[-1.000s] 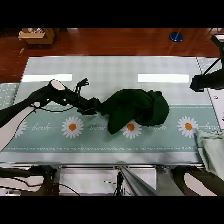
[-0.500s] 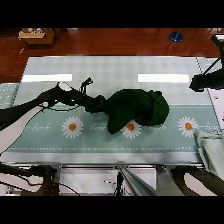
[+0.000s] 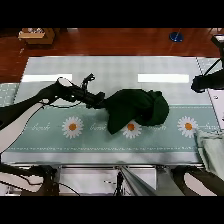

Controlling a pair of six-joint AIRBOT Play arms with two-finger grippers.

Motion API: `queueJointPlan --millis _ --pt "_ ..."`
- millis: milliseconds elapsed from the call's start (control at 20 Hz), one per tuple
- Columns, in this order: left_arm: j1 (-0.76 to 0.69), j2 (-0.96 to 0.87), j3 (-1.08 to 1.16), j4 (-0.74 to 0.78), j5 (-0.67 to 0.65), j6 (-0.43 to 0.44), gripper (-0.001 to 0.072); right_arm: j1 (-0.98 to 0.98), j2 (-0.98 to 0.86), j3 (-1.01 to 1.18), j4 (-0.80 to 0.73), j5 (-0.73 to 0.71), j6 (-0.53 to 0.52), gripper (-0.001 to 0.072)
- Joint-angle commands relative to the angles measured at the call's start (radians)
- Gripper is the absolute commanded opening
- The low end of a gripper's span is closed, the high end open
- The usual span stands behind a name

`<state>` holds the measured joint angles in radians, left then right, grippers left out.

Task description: Fold the shirts.

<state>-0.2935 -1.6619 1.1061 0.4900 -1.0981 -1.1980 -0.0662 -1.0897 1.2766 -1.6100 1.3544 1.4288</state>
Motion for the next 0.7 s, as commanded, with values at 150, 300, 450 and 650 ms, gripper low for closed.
queueJointPlan --millis 150,300,450,650 --pt "0.014 0.151 0.007 -0.001 -0.108 0.036 0.0020 -0.105 -0.001 -0.080 0.335 -0.006 -0.068 0.0562" --pt "0.014 0.191 0.008 -0.001 -0.108 0.038 0.0020 -0.115 -0.015 -0.217 0.408 -0.079 -0.088 0.0609" --pt "0.014 0.192 0.008 -0.001 -0.108 0.038 0.0020 -0.083 -0.089 -0.291 0.542 -0.092 -0.107 0.0609" --pt "0.014 0.192 0.007 -0.001 -0.108 0.038 0.0020 0.049 -0.180 -0.292 0.593 -0.185 -0.104 0.0609"
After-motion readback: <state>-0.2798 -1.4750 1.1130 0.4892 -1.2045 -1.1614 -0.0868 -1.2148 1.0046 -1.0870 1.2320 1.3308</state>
